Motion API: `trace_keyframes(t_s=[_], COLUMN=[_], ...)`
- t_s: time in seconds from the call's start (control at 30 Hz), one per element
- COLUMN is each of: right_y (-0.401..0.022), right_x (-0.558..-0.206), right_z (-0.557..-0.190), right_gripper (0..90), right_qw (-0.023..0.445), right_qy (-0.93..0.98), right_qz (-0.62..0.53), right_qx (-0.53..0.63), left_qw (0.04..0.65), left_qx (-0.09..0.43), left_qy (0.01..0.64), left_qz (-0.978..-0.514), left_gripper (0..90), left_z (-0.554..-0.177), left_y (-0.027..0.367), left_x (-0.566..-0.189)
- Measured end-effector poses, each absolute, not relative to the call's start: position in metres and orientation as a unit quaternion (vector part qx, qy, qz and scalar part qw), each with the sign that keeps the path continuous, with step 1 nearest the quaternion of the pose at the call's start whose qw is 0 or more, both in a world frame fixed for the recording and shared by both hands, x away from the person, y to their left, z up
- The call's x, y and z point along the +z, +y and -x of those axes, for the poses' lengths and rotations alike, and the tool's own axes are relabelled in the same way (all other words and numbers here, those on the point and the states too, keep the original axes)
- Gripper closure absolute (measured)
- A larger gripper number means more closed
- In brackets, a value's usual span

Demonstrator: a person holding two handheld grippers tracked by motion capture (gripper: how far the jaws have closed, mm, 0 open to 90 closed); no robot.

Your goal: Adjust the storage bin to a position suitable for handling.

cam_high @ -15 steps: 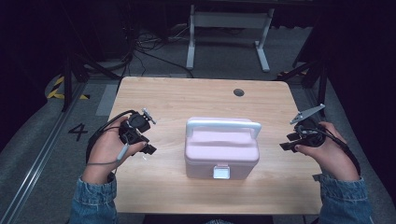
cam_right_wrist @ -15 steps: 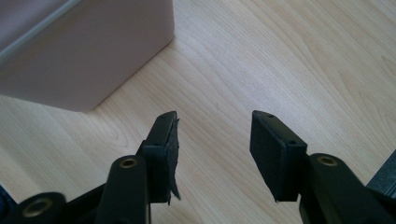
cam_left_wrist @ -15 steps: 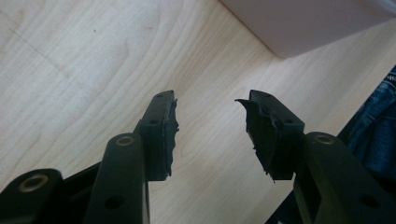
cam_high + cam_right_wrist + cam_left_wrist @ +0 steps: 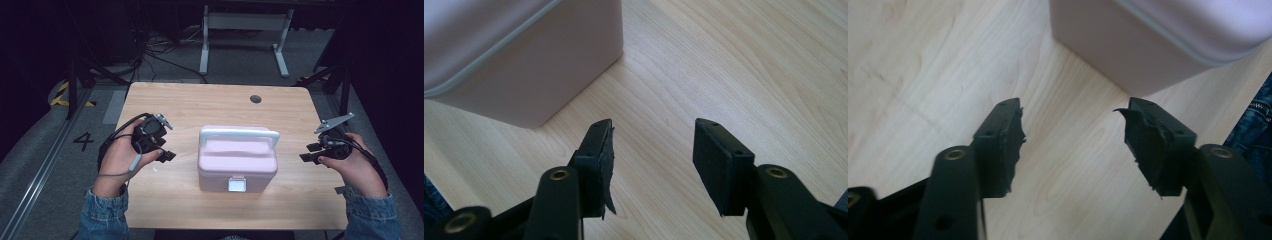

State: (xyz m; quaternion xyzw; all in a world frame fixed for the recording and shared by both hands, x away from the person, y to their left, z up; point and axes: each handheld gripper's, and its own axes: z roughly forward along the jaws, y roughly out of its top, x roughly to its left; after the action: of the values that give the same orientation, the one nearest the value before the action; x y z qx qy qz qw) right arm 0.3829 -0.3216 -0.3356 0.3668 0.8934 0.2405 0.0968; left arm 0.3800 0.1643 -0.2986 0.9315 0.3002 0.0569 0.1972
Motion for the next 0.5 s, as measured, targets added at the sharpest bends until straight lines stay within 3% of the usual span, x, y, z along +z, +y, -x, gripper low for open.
trace_keyframes(t_s=[0.2,0.5], right_y=[-0.328,-0.331], right_x=[-0.336,-0.337], right_z=[-0.379,-0.373], right_gripper=[51.4,50.1], right_qw=[0.097,0.091], right_qy=[0.891,0.888], right_qz=[-0.371,-0.374], right_qx=[0.245,0.251], left_qw=[0.204,0.22], left_qx=[0.053,0.059], left_qy=[0.269,0.238], left_qz=[-0.94,-0.944], left_gripper=[39.4,32.7], left_z=[-0.385,-0.389], left_y=[0.145,0.112], left_x=[-0.289,-0.273])
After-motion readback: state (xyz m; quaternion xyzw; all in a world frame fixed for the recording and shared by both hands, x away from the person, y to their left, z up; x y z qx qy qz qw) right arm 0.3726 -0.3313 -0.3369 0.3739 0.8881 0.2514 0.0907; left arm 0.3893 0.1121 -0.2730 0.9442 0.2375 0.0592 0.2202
